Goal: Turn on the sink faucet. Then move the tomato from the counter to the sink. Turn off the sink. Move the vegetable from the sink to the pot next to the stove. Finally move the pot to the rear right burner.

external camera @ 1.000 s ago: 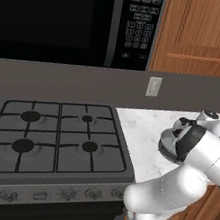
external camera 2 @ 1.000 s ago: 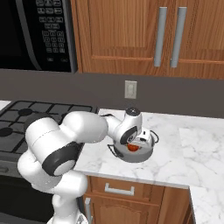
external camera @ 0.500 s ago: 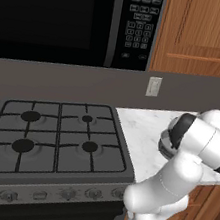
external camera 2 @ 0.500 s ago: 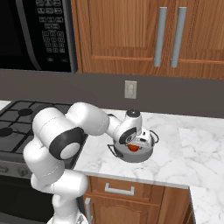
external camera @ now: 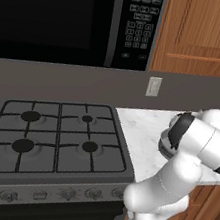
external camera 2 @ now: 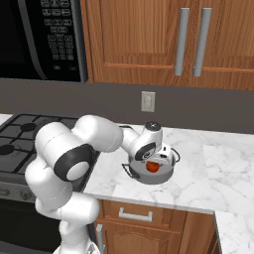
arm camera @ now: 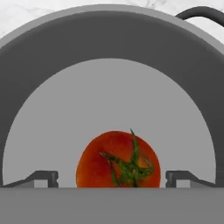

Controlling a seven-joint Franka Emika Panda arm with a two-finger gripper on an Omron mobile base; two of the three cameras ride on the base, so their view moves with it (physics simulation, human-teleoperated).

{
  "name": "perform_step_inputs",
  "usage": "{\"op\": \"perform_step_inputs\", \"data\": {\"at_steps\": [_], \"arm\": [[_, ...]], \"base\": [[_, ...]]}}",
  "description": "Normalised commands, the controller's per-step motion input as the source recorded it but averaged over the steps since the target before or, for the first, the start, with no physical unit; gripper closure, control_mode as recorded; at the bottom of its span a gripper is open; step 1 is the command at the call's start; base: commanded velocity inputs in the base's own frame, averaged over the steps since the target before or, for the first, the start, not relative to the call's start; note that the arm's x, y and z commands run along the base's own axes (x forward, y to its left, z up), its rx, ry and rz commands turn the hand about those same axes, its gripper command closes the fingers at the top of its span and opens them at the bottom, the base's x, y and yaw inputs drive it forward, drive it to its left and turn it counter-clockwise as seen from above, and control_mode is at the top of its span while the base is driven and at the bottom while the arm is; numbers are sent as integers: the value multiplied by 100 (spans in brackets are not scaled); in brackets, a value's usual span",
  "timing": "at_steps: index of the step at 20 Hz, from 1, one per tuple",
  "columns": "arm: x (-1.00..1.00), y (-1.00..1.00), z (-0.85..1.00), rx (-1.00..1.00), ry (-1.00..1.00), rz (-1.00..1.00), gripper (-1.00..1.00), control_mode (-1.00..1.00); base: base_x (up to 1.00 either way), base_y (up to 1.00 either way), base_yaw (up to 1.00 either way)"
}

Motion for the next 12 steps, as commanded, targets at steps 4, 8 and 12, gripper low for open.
{"op": "perform_step_inputs", "data": {"at_steps": [4,8,12], "arm": [[-31,27,43,-4,-6,3,-100,-100],[-36,40,35,-10,-1,6,-100,-100],[-32,48,16,-18,0,10,-100,-100]], "base": [[0,0,0],[0,0,0],[0,0,0]]}}
